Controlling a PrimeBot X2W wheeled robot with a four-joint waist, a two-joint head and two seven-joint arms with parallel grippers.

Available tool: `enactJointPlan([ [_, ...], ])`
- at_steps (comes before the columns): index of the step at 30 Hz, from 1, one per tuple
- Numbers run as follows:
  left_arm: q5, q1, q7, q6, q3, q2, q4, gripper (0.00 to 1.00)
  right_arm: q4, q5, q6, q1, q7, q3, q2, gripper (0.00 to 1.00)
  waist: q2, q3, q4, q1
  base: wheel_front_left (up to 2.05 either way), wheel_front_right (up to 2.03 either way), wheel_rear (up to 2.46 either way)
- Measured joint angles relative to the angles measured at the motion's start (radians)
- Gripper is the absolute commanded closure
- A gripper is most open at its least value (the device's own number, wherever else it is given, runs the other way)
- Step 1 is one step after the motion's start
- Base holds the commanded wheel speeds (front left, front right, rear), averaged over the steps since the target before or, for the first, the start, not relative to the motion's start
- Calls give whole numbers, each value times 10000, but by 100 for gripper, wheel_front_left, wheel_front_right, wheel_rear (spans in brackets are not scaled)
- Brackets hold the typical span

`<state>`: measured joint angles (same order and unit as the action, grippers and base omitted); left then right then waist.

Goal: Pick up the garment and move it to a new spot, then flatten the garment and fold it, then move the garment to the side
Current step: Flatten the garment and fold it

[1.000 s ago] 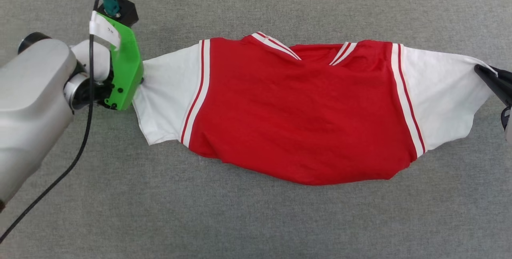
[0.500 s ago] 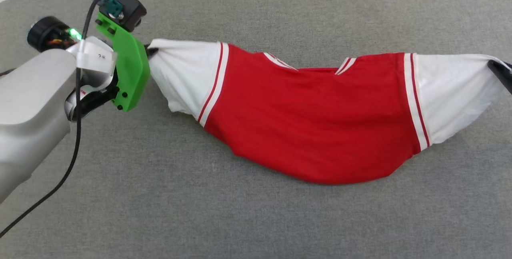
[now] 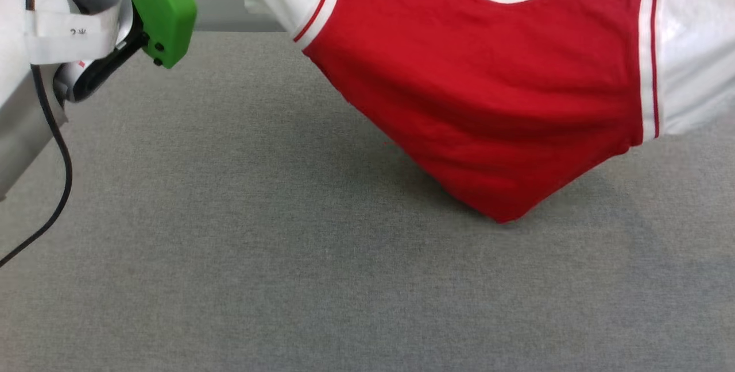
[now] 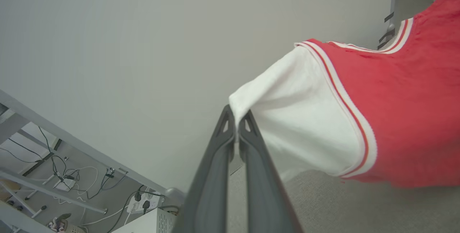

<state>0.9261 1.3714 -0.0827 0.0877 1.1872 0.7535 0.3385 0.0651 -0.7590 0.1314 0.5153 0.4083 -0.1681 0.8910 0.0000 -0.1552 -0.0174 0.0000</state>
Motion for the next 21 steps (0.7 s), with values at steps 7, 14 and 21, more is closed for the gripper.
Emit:
enactJointPlan([
  [7,-144,916,-84,-54,-272,-274,56,100,6,-10,0,1337,88,-111,418,100,0,-1,-55,0,0,0,0],
  [14,-142,2213,-132,-12,-665,-951,1009,100,-790,-6,0,3602,94,-984,360,100,0,-729,11,0,0,0,0],
  [21,-675,4192,222,155,-903,-1601,2637,100,-2562,508,0,7023,-123,-2184,-140,100,0,-1872,120,0,0,0,0],
])
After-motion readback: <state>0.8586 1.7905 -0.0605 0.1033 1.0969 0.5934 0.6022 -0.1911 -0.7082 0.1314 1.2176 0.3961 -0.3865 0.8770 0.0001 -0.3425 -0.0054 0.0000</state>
